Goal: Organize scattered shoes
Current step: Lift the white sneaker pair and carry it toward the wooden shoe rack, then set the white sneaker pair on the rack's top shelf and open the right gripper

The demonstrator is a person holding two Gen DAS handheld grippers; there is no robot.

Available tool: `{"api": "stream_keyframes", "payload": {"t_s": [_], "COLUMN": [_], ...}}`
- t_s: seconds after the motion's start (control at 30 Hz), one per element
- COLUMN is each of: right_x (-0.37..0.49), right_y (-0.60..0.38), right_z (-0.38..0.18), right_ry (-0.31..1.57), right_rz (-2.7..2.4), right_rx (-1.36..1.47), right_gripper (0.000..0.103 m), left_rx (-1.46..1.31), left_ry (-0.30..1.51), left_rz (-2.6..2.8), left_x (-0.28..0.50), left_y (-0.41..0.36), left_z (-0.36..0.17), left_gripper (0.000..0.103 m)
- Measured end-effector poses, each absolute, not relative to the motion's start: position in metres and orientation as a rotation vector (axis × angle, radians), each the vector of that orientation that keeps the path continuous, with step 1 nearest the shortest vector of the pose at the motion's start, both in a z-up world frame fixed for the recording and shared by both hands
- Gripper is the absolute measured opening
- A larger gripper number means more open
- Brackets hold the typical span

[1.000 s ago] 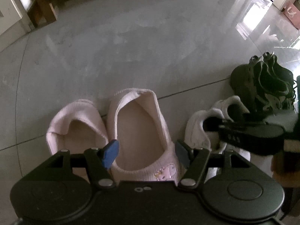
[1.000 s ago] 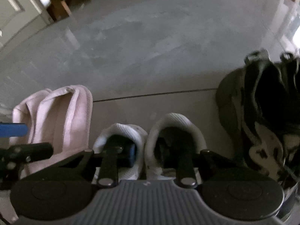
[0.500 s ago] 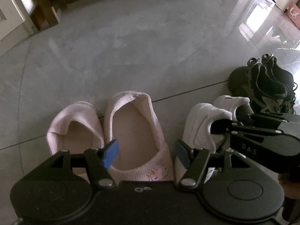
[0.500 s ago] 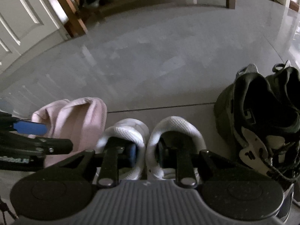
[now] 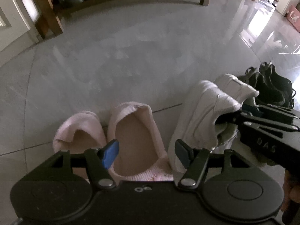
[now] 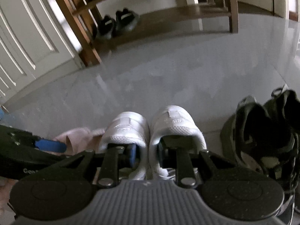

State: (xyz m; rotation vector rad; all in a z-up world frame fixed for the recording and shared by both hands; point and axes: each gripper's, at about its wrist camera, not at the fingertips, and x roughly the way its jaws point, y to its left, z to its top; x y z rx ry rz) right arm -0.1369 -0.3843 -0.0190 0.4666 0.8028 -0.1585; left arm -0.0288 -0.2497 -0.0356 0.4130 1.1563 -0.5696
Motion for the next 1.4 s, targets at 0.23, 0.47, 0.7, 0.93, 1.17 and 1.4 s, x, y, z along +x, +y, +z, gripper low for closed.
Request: {"api": "stream_keyframes", "payload": {"t_s": [0.23, 0.47, 0.7, 0.93, 1.17, 1.4], "right_x": [-0.134, -0.135, -0.113, -0.065, -0.001, 0.058], "right_y": [-0.386, -0.401, -0.434, -0.477, -0.500, -0.529], "right_z": [-0.001, 0.023, 0.082, 0.203, 0.380, 0.526], "right_ry": [0.745, 0.703, 0.659, 0.642, 0.639, 0.633], "right_rz": [-0.156, -0.176, -0.255, -0.342, -0.411, -0.401], "right_rx": [0.431, 0.451, 0.480, 0.430, 0.427, 0.451], "right_gripper": [0.025, 0.025, 0.025, 0.025, 0.025, 0.025], "left_rx": [0.389, 0.369, 0.434, 0.529, 0.493, 0.506], "left_ry": [1.119, 1.077, 1.031, 0.959, 1.046, 1.036], "left_rz": [-0.543, -0.533, -0.528, -0.585, -0.543, -0.520], "left_x": [-0.016, 0.006, 0.044, 0.087, 0.153, 0.208], "left_y": [-0.254, -0.271, -0.315, -0.348, -0.364, -0.399], "left_z": [-0.026, -0.014, 0.033, 0.154, 0.315, 0.450], "left_gripper": [0.067, 0.067, 0.067, 0.067, 0.067, 0.067]}}
